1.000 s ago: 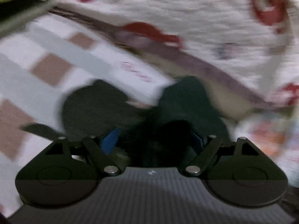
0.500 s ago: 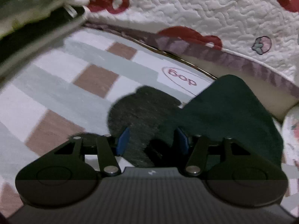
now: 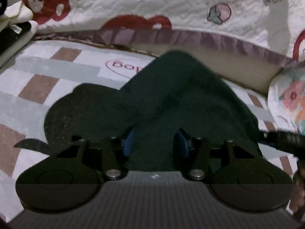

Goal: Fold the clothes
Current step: 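Grasp the folded jeans bundle with the left gripper and lift it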

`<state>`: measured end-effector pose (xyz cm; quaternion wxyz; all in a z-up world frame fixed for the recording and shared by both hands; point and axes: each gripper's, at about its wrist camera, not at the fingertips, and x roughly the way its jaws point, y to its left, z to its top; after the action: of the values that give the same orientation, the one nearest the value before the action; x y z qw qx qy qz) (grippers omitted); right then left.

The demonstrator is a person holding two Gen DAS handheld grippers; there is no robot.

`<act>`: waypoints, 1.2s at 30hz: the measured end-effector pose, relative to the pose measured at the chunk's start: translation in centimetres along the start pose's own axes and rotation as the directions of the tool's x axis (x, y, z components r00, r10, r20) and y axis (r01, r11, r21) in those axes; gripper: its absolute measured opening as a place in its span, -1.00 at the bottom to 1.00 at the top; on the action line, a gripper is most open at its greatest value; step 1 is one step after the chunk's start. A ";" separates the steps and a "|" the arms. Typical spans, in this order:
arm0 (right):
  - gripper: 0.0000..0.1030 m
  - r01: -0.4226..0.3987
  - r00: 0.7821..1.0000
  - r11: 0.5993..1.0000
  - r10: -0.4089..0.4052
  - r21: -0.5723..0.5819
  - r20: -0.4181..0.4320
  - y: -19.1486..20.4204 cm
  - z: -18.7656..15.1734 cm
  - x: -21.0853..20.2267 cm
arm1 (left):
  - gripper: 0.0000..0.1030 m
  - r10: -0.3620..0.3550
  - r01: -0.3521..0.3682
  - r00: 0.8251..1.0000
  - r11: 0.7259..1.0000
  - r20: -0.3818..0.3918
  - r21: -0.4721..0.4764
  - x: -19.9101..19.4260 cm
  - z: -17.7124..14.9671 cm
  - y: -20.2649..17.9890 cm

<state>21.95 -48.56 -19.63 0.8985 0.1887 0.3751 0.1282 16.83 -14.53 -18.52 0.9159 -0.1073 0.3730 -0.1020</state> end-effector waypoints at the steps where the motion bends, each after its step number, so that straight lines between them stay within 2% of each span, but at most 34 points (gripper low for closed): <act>1: -0.57 0.010 1.000 1.000 -0.010 -0.009 0.007 -0.1 0.4 0.3 | -0.26 0.010 -0.010 1.000 1.000 0.000 0.005 -0.2 0.0 0.2; 4: -0.63 -0.003 1.000 1.000 0.003 -0.024 0.001 -0.7 1.1 0.9 | -0.27 0.003 -0.004 1.000 0.999 -0.011 -0.035 -0.1 0.4 1.0; 6: -0.64 0.001 1.000 0.999 0.000 -0.038 0.011 -0.5 0.9 0.6 | -0.37 0.003 -0.003 1.000 0.998 -0.010 -0.061 -0.2 0.5 1.4; 8: -0.66 0.014 1.000 0.999 -0.013 -0.049 0.029 -0.1 0.6 0.0 | -0.39 0.021 -0.021 1.000 0.998 -0.008 -0.062 -0.6 0.5 1.6; 9: -0.74 0.027 0.999 0.999 -0.025 -0.046 0.041 0.1 0.4 -0.2 | -0.39 0.031 -0.031 1.000 0.998 -0.007 -0.060 -0.7 0.5 1.7; 11: -0.77 0.034 0.998 0.999 -0.034 -0.001 0.058 -0.3 0.4 -0.9 | -0.38 0.069 -0.069 0.998 0.996 -0.005 -0.053 -1.3 0.5 1.8; 12: -0.44 0.057 0.996 0.998 -0.059 0.038 0.067 -0.7 0.4 -1.3 | -0.38 0.103 -0.103 0.995 0.993 -0.002 -0.050 -1.7 0.6 2.1; 14: 0.03 0.128 0.987 0.983 -0.139 0.129 0.081 -2.1 0.3 -2.3 | -0.21 0.153 -0.152 0.988 0.986 -0.001 -0.068 -2.6 0.9 3.1; 15: 0.03 0.116 0.988 0.978 -0.132 0.175 0.082 -3.1 0.3 -2.6 | 0.20 0.162 -0.162 0.987 0.982 -0.004 -0.092 -3.0 1.0 3.9; 16: 0.03 0.072 0.993 0.971 -0.091 0.230 0.071 -4.2 0.2 -2.9 | 0.31 0.148 -0.149 0.989 0.979 -0.017 -0.140 -3.3 1.0 5.0; 18: 0.04 -0.020 0.999 0.942 0.008 0.336 0.037 -6.0 -0.4 -3.2 | 0.32 0.098 -0.107 0.994 0.961 -0.046 -0.254 -3.9 0.8 7.5; 19: 0.06 -0.053 0.999 0.927 0.050 0.372 0.019 -6.4 -0.9 -3.3 | 0.36 0.051 -0.065 0.997 0.937 -0.050 -0.342 -4.2 0.7 9.0; 20: 0.08 -0.080 0.996 0.915 0.084 0.395 0.007 -6.6 -1.4 -3.5 | 0.37 -0.014 -0.008 0.999 0.895 -0.044 -0.447 -4.4 0.3 10.5; 22: 0.15 -0.135 0.989 0.900 0.149 0.415 -0.002 -6.2 -2.6 -3.8 | 0.38 -0.130 0.087 0.991 0.780 -0.024 -0.619 -4.3 -0.7 12.6; 24: 0.23 -0.158 0.983 0.888 0.181 0.432 -0.011 -5.8 -3.4 -3.5 | 0.38 -0.217 0.139 0.976 0.669 -0.012 -0.730 -3.8 -1.8 13.6; 25: 0.23 -0.153 0.984 0.888 0.176 0.433 -0.013 -5.6 -3.6 -3.3 | 0.38 -0.244 0.146 0.970 0.645 -0.021 -0.751 -3.7 -1.9 13.5; 28: 0.30 -0.131 0.988 0.890 0.154 0.436 -0.018 -5.4 -3.9 -2.2 | 0.38 -0.282 0.132 0.957 0.643 -0.073 -0.754 -3.3 -1.9 12.0; 31: 0.31 -0.139 0.988 0.885 0.157 0.444 -0.004 -5.7 -3.5 -1.3 | 0.40 -0.325 0.133 0.941 0.610 -0.093 -0.781 -2.3 -2.5 10.3; 32: 0.31 -0.139 0.988 0.889 0.156 0.435 -0.003 -5.6 -3.3 -1.0 | 0.44 -0.309 0.135 0.947 0.627 -0.086 -0.767 -2.2 -2.4 9.8; 36: 0.31 -0.150 0.987 0.893 0.162 0.424 0.008 -5.5 -2.8 0.0 | 0.45 -0.200 0.123 0.979 0.737 -0.041 -0.665 -1.9 -1.8 7.5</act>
<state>20.41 -52.80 -23.80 0.8177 0.4065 0.3901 0.1180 14.98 -7.06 -20.58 0.7851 -0.4492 0.4237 -0.0487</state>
